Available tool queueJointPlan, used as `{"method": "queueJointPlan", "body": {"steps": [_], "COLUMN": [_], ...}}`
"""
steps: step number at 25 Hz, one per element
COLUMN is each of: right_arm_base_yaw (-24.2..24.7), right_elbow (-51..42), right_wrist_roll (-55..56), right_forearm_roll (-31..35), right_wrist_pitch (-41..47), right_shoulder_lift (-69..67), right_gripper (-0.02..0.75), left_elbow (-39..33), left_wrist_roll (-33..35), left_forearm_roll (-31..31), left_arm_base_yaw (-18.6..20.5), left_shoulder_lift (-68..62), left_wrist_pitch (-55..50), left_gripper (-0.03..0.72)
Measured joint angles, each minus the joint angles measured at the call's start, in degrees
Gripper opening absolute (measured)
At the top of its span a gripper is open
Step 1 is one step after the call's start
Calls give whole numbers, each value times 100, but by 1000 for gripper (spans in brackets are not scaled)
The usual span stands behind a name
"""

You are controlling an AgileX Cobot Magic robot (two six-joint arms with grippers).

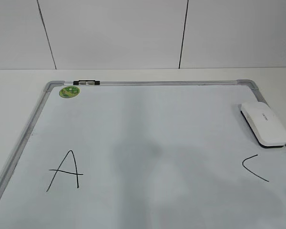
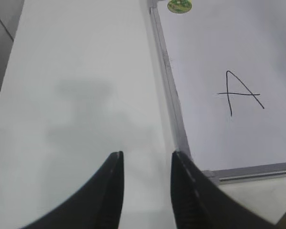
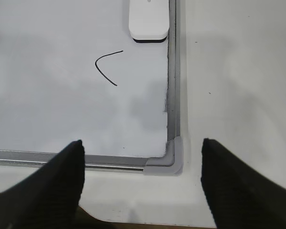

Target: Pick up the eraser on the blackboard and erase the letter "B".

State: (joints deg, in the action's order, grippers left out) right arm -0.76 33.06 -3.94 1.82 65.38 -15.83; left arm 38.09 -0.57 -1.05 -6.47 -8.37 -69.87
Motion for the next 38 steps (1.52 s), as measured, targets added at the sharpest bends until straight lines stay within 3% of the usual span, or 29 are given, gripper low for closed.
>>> {"method": "queueJointPlan", "body": {"steps": [6,16,21,27,38], "right_arm_base_yaw": [0,0,0,0,0], "right_elbow": [-236,-299,-390,-450,-450], "right_wrist_roll": [-124,-145,-145,-145,-145], "right_forearm_roll": [-3,-26,-47,-47,-56], "right_wrist_pitch": [-62,-146,-52,23,23], "right_shoulder_lift": [575,1620,1682,1682,1682], "right_gripper": [586,585,585,585,585], "left_elbow": [-386,-503,-507,-786,-809], "left_wrist_roll": [11,11,11,11,11], "left_forearm_roll": [0,0,0,0,0], "left_arm_base_yaw": [0,-11,-11,-11,-11], "left_shoulder_lift": [712,769,769,769,769], "left_wrist_pitch": [-287,-319,-264,505,599], "left_gripper": [253,253,253,253,253]}}
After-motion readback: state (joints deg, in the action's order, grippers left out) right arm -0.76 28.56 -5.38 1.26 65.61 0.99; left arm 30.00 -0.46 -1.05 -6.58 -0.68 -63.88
